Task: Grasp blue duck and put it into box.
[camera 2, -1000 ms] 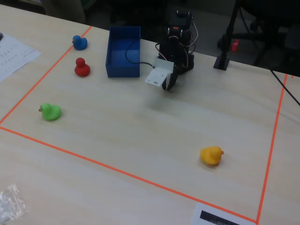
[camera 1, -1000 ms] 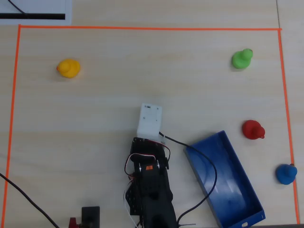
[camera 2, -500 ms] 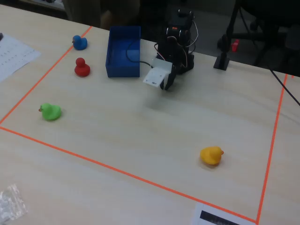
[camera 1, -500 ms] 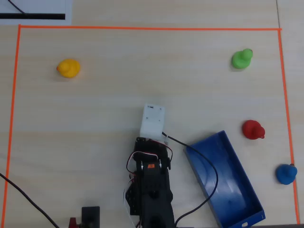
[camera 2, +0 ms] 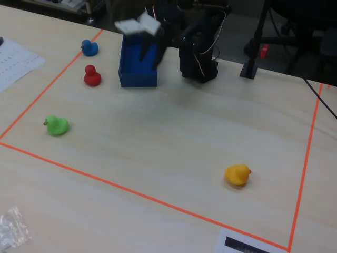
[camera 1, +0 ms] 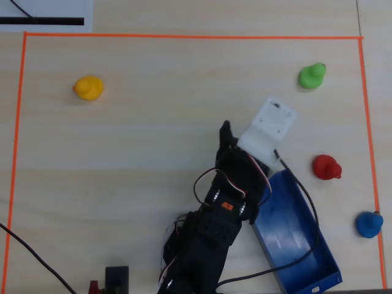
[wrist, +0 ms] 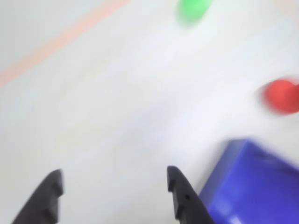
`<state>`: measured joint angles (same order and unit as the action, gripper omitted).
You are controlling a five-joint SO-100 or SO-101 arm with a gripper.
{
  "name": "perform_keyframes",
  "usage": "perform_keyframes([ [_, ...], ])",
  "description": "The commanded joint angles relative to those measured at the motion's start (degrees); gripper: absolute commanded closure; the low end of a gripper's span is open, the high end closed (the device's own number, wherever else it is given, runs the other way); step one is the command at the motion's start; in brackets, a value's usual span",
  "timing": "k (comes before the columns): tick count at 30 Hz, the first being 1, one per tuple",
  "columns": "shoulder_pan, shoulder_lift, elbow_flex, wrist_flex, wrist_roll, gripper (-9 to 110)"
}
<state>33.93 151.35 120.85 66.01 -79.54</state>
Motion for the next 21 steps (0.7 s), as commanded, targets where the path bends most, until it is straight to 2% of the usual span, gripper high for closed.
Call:
perform_keyframes([
  [1,7.38,-5.80,-16.96,-2.37,-0.26,68],
  [9,17.49,-21.09,-35.86,-8.17,1.14,67],
  [14,23.64,-30.06,-40.78,-16.44,1.14,66],
  [21,31.46,-43.07,-46.49,-21.97,-0.35,65],
])
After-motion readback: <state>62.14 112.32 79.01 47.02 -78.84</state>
